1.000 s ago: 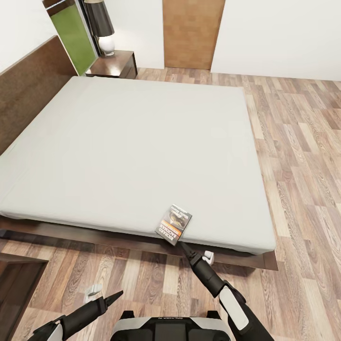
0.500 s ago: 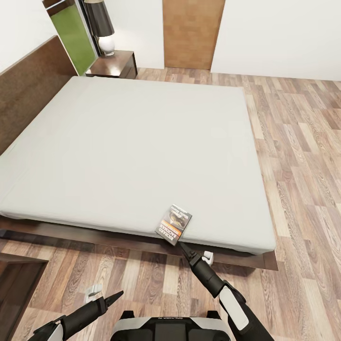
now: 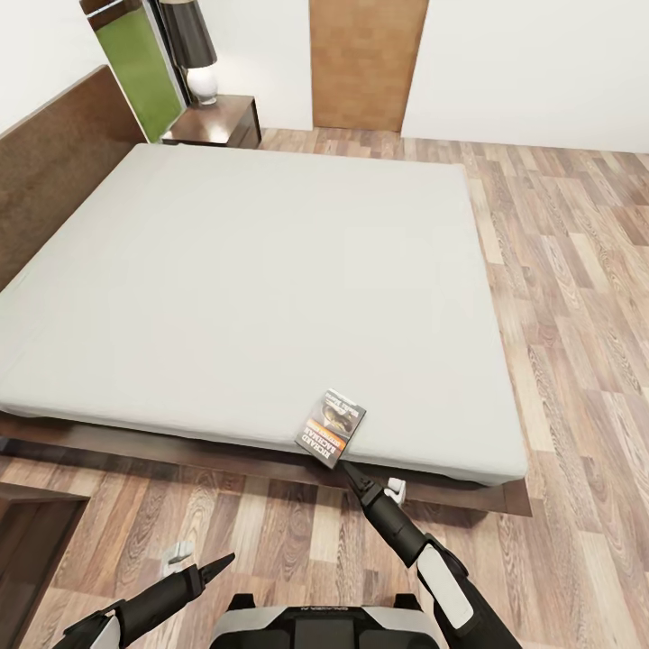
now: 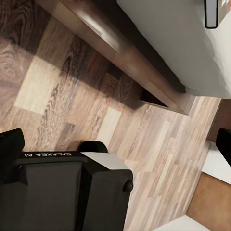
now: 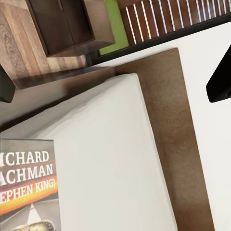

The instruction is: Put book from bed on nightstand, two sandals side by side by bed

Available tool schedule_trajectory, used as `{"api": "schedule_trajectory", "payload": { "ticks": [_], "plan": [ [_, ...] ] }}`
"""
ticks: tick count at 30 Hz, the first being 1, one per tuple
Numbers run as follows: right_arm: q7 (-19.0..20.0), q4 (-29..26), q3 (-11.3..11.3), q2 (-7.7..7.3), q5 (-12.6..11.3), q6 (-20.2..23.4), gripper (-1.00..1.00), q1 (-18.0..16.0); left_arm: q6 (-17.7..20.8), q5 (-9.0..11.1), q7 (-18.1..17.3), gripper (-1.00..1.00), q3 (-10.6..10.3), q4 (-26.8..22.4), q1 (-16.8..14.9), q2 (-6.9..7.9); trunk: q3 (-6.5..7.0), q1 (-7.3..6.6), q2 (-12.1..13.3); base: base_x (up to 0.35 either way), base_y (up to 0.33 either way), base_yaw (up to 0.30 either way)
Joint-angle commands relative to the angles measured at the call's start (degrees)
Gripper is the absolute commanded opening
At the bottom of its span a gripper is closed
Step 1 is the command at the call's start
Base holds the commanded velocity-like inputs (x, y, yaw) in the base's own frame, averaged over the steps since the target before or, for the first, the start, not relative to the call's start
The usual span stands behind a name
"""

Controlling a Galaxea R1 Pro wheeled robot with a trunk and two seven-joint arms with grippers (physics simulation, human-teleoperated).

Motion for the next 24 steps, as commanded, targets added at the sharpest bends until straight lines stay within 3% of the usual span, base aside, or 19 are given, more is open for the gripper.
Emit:
{"api": "schedule_trajectory", "payload": {
  "ticks": [1,24],
  "plan": [
    [0.0,0.0,0.0,0.0,-0.6,0.5,1.0,0.0,0.6,0.3,-0.2,1.0,0.1,0.0,0.0,0.0,-0.22,0.23,-0.5,0.0,0.0,0.0],
    [0.0,0.0,0.1,0.01,-0.6,0.4,1.0,0.0,0.6,0.4,-0.3,1.0,0.1,0.0,0.0,0.0,-4.35,5.29,-9.7,0.0,0.0,0.0]
  ]
}}
